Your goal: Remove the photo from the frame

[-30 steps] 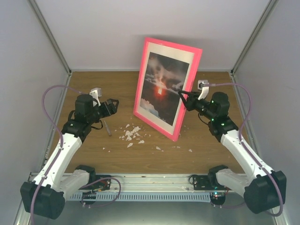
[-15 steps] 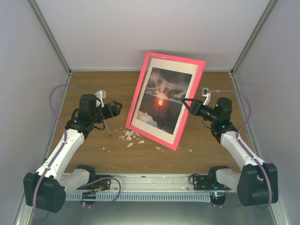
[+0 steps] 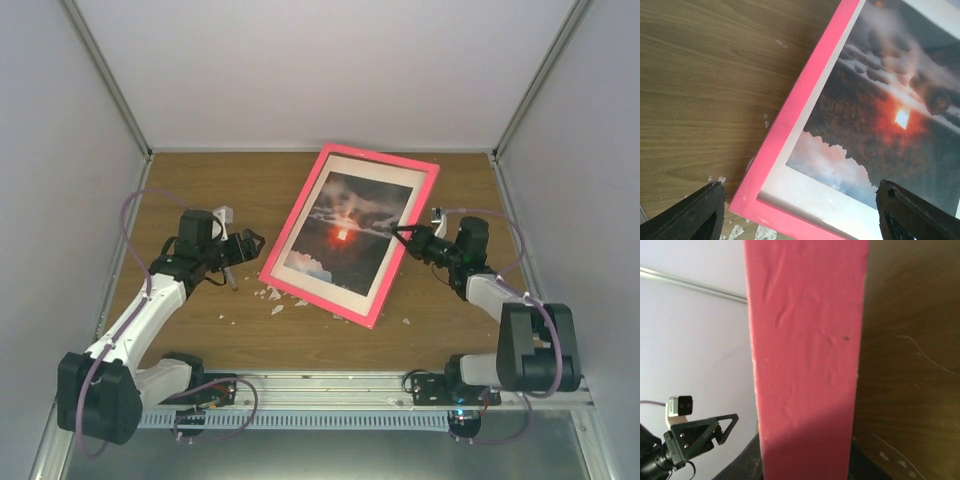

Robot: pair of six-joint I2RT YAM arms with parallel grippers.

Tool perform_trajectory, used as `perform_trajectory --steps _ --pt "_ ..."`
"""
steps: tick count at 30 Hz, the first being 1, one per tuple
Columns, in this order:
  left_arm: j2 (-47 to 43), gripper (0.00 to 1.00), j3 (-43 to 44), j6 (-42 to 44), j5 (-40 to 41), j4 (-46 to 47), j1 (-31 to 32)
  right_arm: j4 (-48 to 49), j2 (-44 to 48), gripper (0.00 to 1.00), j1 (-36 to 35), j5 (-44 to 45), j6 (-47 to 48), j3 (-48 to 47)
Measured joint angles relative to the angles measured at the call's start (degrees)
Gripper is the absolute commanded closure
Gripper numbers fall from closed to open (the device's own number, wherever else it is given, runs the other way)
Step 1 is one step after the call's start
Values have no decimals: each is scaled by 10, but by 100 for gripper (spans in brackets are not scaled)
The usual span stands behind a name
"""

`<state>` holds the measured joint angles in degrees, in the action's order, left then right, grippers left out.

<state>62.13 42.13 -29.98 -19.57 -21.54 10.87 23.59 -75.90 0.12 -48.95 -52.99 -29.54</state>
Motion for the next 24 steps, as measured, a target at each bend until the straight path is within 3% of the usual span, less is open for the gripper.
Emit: perform_trajectory --steps 14,17,19,24 --pt "16 17 -16 -5 -9 3 15 24 -147 98 35 -13 -47 41" --pt "15 17 -35 -11 -12 3 21 30 -161 87 35 -13 -40 41" --pt "14 17 -47 -17 -14 3 27 26 -166 72 35 -12 -32 41" --pt "-2 17 -76 -38 -21 2 40 -54 -167 44 30 34 40 38"
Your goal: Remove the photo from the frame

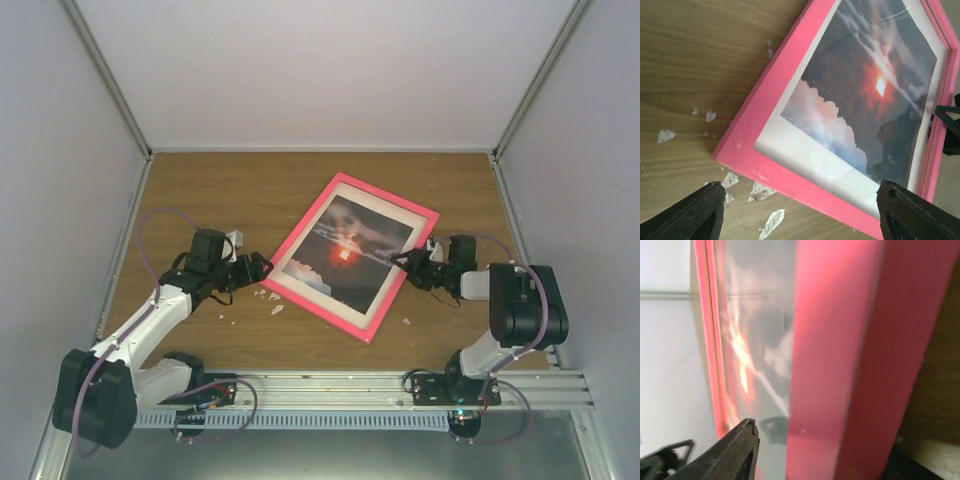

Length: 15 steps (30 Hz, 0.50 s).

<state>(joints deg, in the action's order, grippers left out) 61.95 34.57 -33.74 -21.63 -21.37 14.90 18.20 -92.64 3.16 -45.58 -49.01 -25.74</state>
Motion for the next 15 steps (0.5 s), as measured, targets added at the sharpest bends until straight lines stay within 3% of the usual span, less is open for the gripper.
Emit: perform_trajectory --steps 7,15 --pt "-28 16 -21 -19 -2 -3 10 -78 42 20 -3 36 86 -24" --pt "13 14 -1 -7 19 -12 12 -205 100 10 -3 156 169 -55"
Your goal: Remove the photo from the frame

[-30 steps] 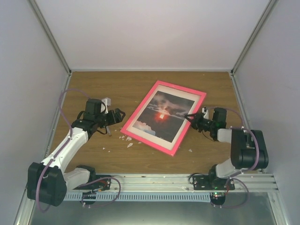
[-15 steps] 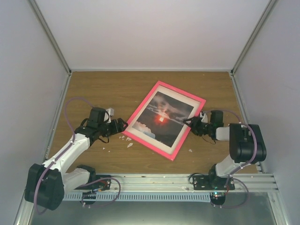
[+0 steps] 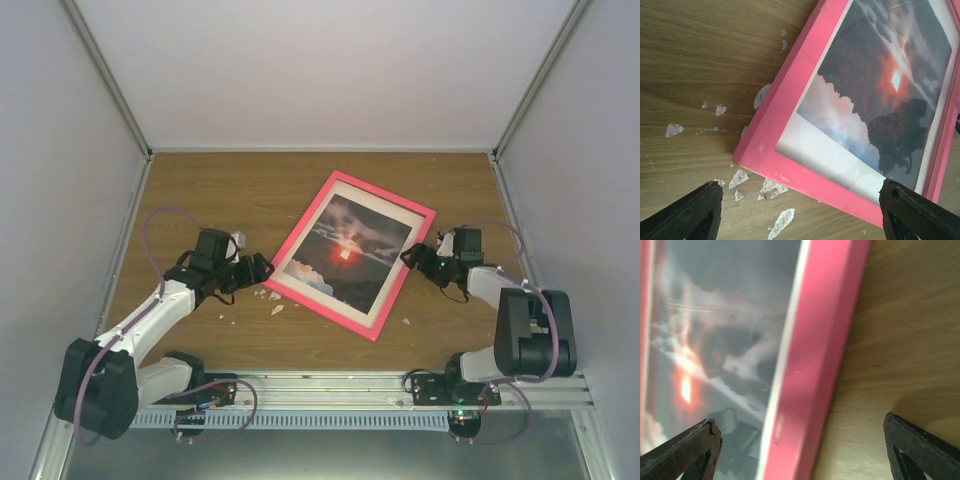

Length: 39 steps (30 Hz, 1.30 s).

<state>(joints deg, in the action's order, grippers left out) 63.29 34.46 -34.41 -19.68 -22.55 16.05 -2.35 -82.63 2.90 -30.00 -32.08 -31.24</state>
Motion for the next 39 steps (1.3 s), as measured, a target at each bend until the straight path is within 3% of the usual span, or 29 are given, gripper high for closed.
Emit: perform_trajectory --steps 9,21,29,39 --pt "41 13 11 9 19 -1 23 -91 27 11 -16 85 46 -33" --pt "214 14 161 82 64 -8 29 -96 23 17 -63 87 41 -48" --pt "324 18 213 102 72 -8 64 -81 -22 22 -84 89 31 -57" --pt "341 26 203 111 80 -8 85 -76 -98 29 -91 93 42 -128"
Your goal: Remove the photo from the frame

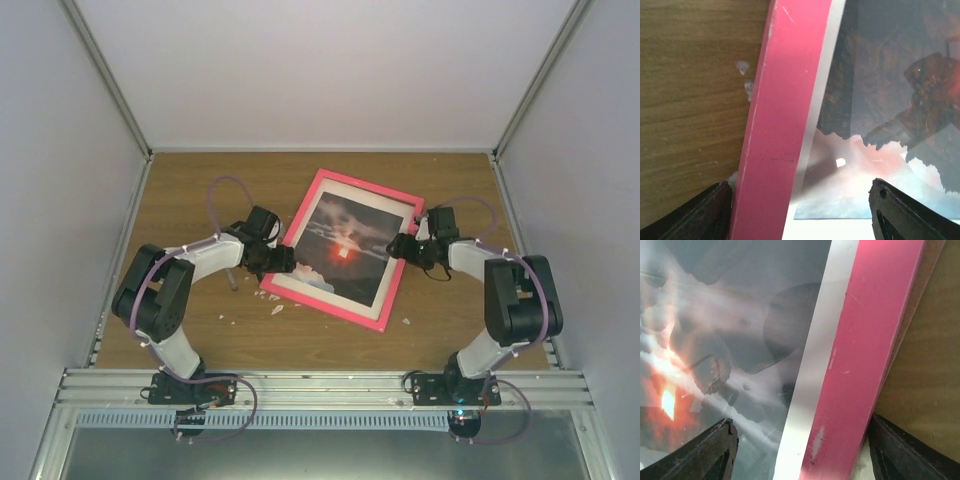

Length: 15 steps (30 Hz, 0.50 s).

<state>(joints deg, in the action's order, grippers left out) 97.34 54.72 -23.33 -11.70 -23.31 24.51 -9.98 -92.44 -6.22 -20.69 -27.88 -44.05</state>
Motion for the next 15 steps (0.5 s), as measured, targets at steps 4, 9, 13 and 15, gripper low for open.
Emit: perform_trajectory --steps 4,9,13,15 --pt "-13 28 -18 0 0 6 11 -1 -24 30 0 1 8 -25" --pt "-39 30 -49 -5 -11 9 28 -3 -49 31 -3 2 23 -53" --pt "-67 31 -78 -20 -19 7 49 -3 -66 31 -9 7 38 -71" --pt "-82 31 -92 -31 -25 5 61 -3 -75 31 -13 10 45 -82"
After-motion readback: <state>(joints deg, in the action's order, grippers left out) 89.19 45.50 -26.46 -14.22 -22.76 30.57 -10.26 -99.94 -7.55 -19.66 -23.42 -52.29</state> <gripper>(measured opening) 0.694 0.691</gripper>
